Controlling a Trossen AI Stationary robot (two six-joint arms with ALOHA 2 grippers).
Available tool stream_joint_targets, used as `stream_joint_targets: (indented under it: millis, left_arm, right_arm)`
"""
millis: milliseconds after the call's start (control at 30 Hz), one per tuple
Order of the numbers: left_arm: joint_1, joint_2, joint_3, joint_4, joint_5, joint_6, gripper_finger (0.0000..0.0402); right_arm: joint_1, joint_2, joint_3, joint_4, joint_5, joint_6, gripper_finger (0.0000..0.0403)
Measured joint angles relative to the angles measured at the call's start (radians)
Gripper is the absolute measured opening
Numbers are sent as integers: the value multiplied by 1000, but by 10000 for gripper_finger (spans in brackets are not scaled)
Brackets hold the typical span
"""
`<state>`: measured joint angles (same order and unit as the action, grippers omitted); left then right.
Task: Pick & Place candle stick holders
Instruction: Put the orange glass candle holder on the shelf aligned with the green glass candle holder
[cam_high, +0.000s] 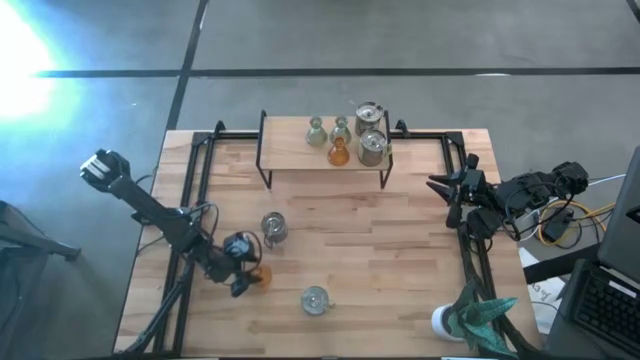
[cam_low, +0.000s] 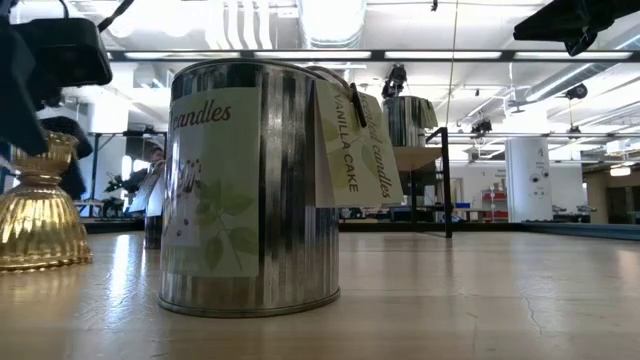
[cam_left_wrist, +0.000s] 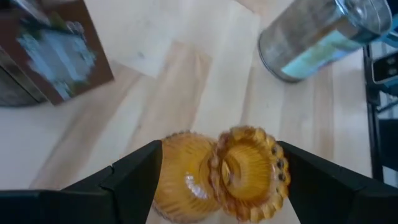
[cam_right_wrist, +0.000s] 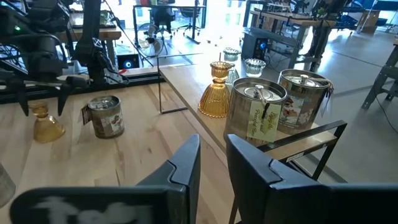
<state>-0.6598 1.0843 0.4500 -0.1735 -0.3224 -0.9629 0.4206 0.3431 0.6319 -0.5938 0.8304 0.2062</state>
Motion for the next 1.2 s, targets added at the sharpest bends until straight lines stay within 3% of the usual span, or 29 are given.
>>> stream_joint_targets:
  millis: [467,600,900,1200]
  left_arm:
    - [19,23,0,33,35,9,305]
    - [19,23,0,35,35,9,278]
    - [19,23,0,61,28,17,168]
    - [34,23,27,55,22,25,166]
  right_arm:
    - [0,0,0,0,0,0,91]
    - [0,0,0,0,0,0,83]
    - [0,0,0,0,0,1,66]
    - [0,0,0,0,0,1,71]
